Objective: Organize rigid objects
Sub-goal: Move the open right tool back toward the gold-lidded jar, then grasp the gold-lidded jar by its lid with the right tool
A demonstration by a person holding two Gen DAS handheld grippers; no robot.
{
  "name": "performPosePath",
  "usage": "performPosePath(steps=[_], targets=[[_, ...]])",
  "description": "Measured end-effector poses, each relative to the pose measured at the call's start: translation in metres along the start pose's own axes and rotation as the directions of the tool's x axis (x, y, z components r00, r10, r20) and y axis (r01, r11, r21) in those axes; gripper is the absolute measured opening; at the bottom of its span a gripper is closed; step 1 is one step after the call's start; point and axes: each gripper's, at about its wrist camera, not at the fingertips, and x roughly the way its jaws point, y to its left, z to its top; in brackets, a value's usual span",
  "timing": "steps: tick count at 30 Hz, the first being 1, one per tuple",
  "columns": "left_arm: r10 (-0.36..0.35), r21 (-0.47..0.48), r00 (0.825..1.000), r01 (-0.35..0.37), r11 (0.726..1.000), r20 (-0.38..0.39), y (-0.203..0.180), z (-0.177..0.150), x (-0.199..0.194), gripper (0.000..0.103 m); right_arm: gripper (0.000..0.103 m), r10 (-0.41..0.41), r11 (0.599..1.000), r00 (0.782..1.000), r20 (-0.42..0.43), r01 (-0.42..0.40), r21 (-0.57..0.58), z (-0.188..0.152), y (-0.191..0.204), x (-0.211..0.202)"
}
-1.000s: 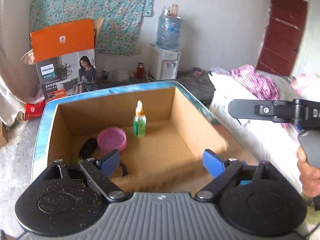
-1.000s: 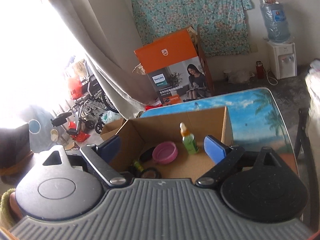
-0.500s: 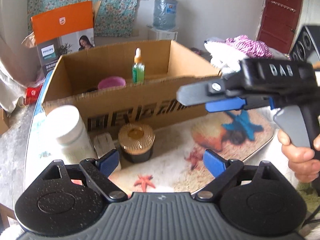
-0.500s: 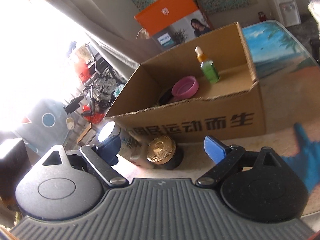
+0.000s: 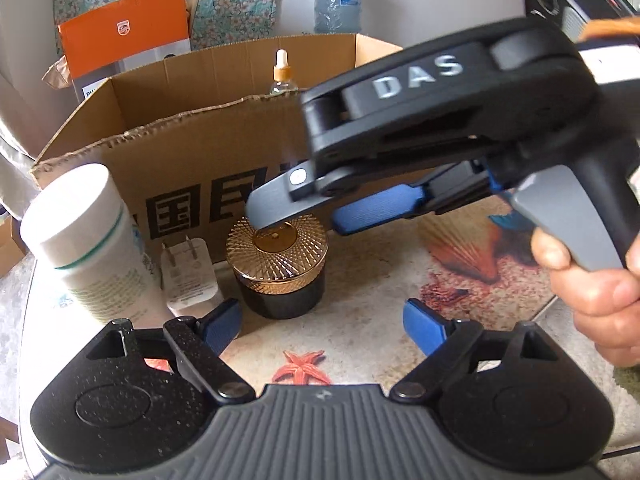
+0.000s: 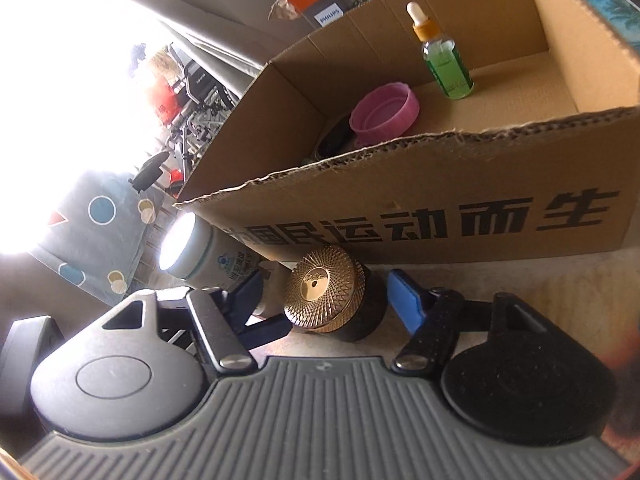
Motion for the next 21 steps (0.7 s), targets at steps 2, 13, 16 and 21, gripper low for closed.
performPosePath(steps=[2, 13, 16, 21], targets=[[0.004, -0.003, 1.000, -0.004, 1.000, 0.003, 0.001, 0.002, 0.004, 0.089, 0.056, 0.007, 1.000, 1.000, -0.018, -0.007, -0.005, 0.003, -0.001, 0.008], [-0.016, 0.002, 1.000, 0.016, 1.000, 0.006, 0.000, 0.008, 0.011, 0.089, 0.055, -0.003, 0.999, 0.997, -0.080, 0.000, -0.034, 0.008, -0.004, 0.011], [-0.046, 0.007, 0.999, 0.046, 0.999, 0.002, -0.003, 0.010, 0.011, 0.089, 0.056, -0.017, 0.999, 0.997, -0.079, 0.014, -0.037, 0.004, -0.007, 0.002], [-0.117, 0.038, 0.993, 0.117, 0.992, -0.002, -0.016, 0.012, 0.010, 0.089, 0.056, -0.051, 0.999, 0.997, -0.060, 0.051, -0.006, -0.003, -0.020, -0.019]])
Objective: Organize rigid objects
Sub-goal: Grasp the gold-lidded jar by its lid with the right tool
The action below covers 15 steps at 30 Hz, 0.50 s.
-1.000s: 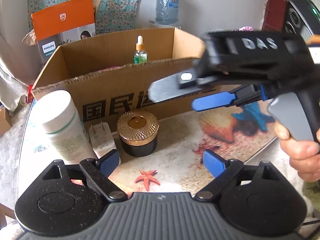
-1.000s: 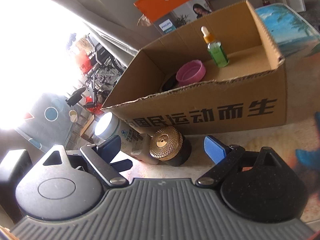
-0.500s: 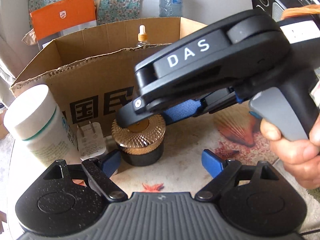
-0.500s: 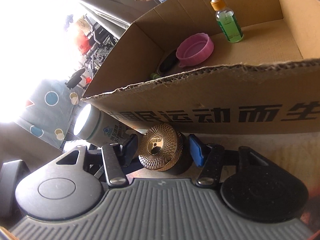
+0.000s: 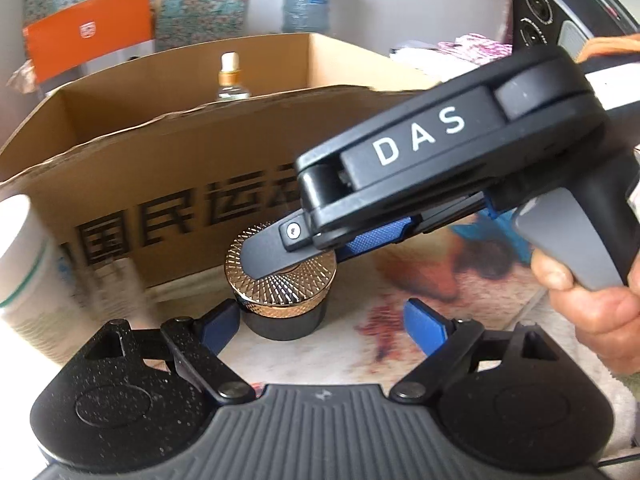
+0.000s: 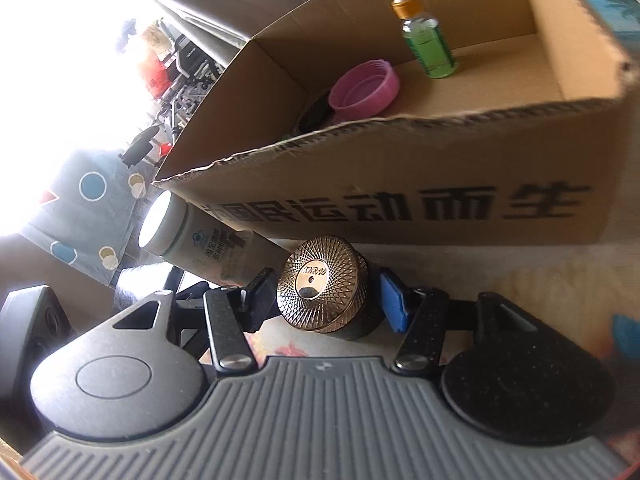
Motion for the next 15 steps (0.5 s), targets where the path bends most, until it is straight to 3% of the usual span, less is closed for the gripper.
performPosePath(steps=[8, 15], targets=[[-0.087, 0.059, 0.996, 0.086, 0.995, 0.003, -0.023, 0.001, 0.007, 0.089, 0.056, -0.050, 0.996, 0.998, 0.041, 0.047, 0.075, -0.016, -0.026, -0.034], [-0.062, 0.029, 0.998, 0.062, 0.998, 0.012, -0.024, 0.009, 0.008, 0.089, 0.056, -0.054, 0.992, 0.994, 0.099, 0.042, 0.118, -0.020, -0.039, -0.052]])
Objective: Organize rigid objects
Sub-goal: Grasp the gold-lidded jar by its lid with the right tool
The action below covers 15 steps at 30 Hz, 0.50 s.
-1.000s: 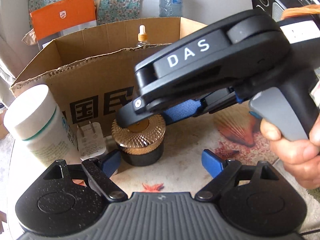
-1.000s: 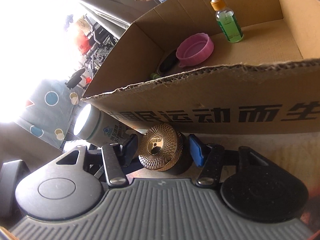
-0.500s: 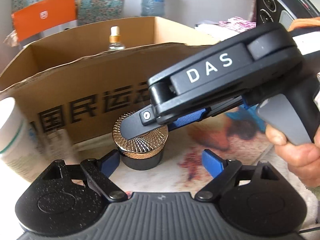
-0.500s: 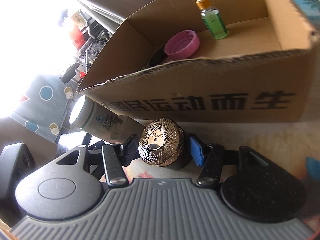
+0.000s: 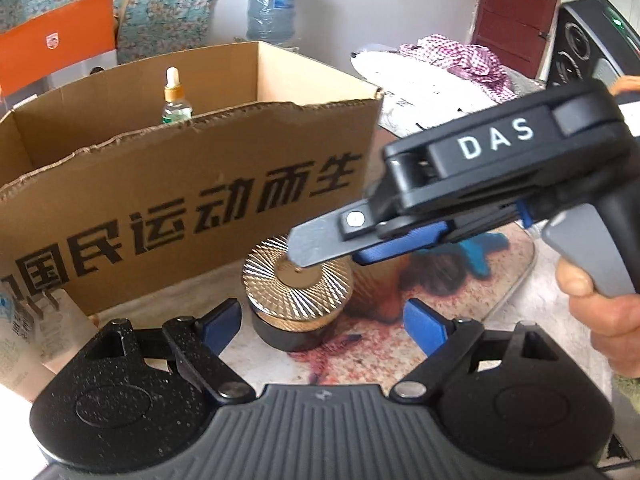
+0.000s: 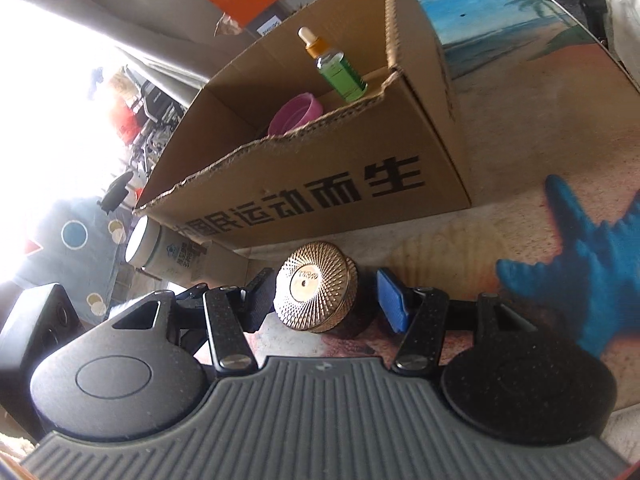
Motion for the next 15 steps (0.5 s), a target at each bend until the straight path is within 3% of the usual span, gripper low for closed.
performPosePath(steps=[5, 10, 15], targets=[[0.046, 0.005, 0.999, -0.046, 0.999, -0.018, 0.002, 0.007, 0.011, 0.088, 0.056, 0.001, 0.999, 1.000, -0.010, 0.000, 0.035, -0.001, -0.006, 0.007], [0.062, 0.000, 0.997, -0.062, 0.998, -0.043, 0.001, 0.009, 0.021, 0.076, 0.056, 0.006, 0.998, 1.000, -0.019, -0.005, 0.058, -0.005, -0.008, 0.014], [0.078, 0.003, 0.996, -0.078, 0.997, -0.041, -0.001, 0.010, 0.025, 0.071, 0.056, 0.010, 0.997, 1.000, -0.026, -0.008, 0.071, -0.007, -0.009, 0.017]])
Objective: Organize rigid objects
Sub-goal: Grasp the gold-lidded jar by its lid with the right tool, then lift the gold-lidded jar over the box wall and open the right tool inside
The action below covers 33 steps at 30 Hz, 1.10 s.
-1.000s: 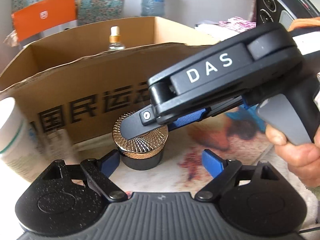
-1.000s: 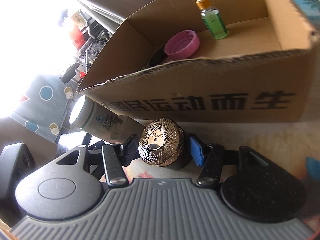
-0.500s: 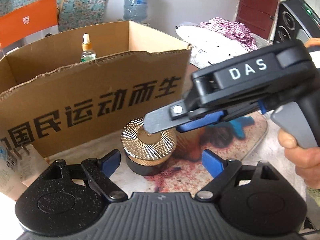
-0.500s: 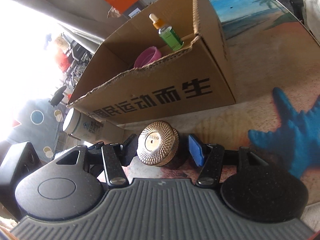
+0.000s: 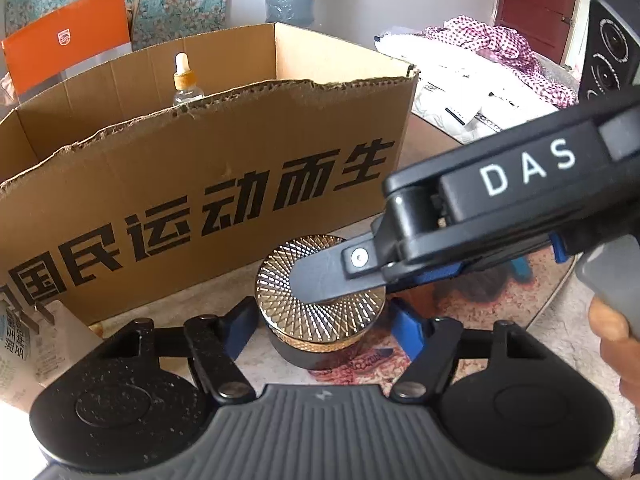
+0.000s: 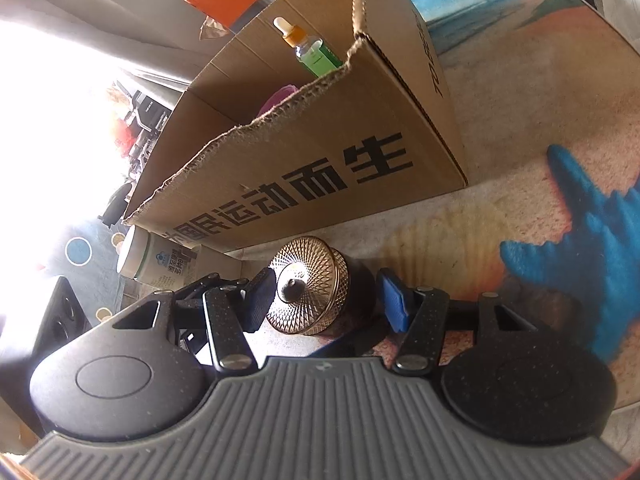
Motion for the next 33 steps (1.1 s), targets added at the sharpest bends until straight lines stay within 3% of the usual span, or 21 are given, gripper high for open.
performPosePath(steps=[13, 33], targets=[[0.025, 0.018, 1.000, -0.025, 1.000, 0.000, -0.0063, 0.0064, 0.0070, 0.057, 0.055, 0.010, 1.000, 1.000, 0.007, -0.010, -0.004, -0.0001, 0.0009, 0.0058], [0.015, 0.000, 1.000, -0.015, 1.000, 0.002, -0.0039, 0.0048, 0.0029, 0.057, 0.053, -0.008, 1.000, 1.000, 0.017, 0.008, -0.027, -0.0017, 0.0054, 0.0050]])
